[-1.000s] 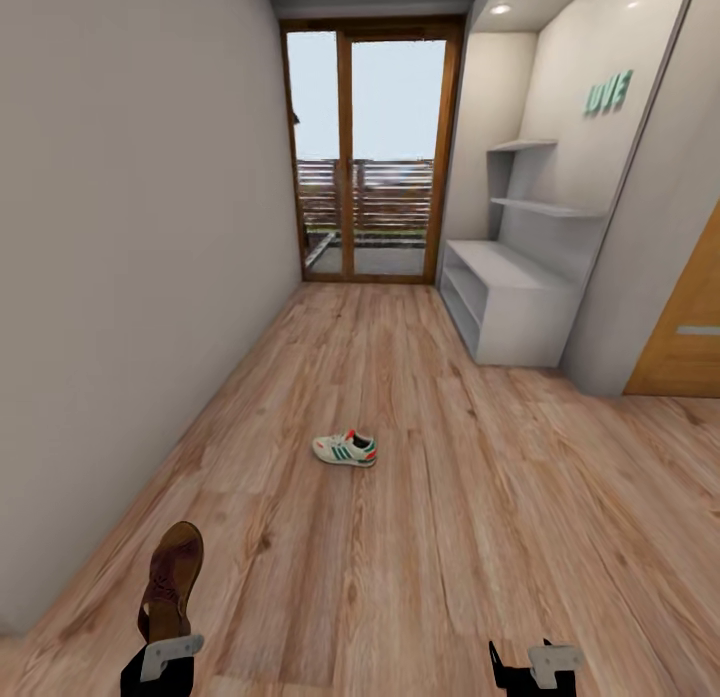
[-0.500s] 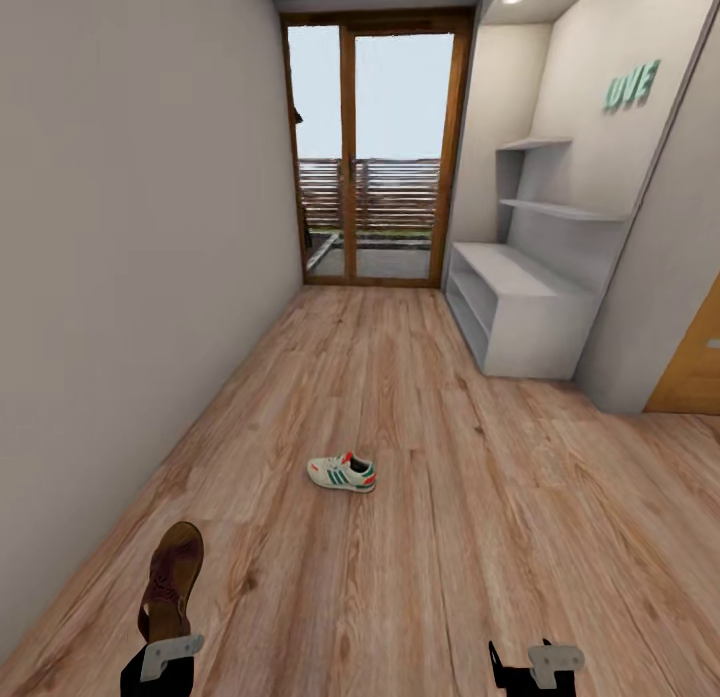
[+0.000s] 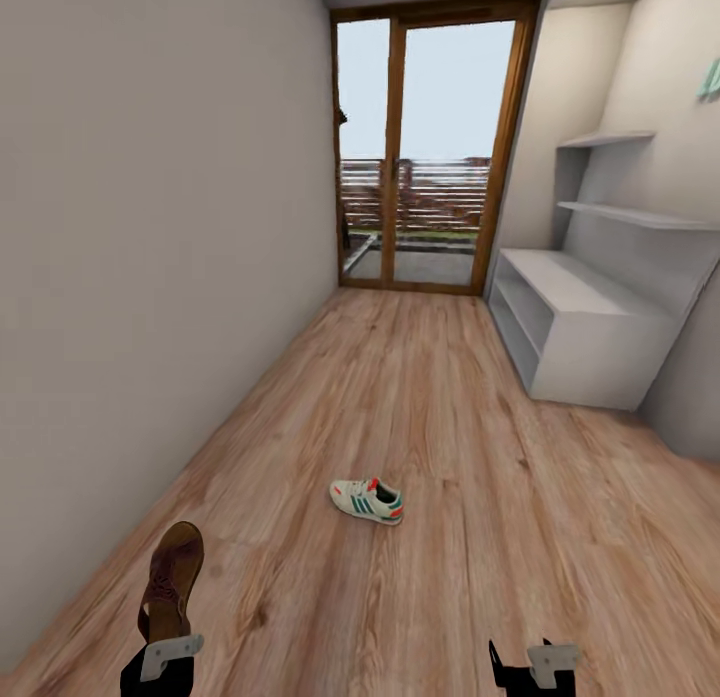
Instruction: Pick up the two gym shoes and the two sandals from the corridor floor and place them onto the hallstand (shoe rack) in the corridor, making sure they are on the rack and not on the floor. Arrange them so the two gym shoes are next to each other and the two sandals are next to each other.
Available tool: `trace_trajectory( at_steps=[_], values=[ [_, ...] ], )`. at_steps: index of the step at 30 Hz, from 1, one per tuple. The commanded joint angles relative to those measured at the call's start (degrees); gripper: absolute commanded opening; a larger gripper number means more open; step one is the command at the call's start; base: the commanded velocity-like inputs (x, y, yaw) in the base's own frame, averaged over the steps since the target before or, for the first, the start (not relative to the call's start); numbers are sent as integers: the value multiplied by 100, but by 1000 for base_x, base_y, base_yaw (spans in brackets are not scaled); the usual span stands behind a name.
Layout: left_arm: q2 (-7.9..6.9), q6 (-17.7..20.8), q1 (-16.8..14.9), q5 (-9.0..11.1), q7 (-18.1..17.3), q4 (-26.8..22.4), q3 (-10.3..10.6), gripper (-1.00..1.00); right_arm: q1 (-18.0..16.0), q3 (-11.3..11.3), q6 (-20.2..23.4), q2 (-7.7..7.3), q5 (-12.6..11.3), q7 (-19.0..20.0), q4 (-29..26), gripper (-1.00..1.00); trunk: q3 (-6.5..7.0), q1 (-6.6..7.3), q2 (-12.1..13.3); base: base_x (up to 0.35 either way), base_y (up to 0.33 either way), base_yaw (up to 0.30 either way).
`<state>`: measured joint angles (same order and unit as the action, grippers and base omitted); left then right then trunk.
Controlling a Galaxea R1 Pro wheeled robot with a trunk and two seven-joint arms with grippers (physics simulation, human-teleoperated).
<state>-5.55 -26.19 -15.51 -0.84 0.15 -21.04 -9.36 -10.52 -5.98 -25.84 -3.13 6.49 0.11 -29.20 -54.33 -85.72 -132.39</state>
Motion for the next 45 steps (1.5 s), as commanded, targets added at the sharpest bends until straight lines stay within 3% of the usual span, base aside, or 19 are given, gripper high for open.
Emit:
trace_trajectory(
  at_steps=[1, 24, 45],
  values=[
    [2, -18, -4, -21, 3, 4, -13, -100, -3, -29, -18, 4, 59, 0, 3, 100, -5, -2, -2, 338, -77, 73],
    [2, -22, -4, -21, 3, -2, -13, -100, -3, -31, -18, 4, 54, -3, -4, 100, -5, -2, -2, 320, -100, 15],
    [2, -27, -4, -21, 3, -4, -13, -100, -3, -28, -18, 3, 54, -3, 1, 100, -5, -2, -2, 190, -194, 261]
  ],
)
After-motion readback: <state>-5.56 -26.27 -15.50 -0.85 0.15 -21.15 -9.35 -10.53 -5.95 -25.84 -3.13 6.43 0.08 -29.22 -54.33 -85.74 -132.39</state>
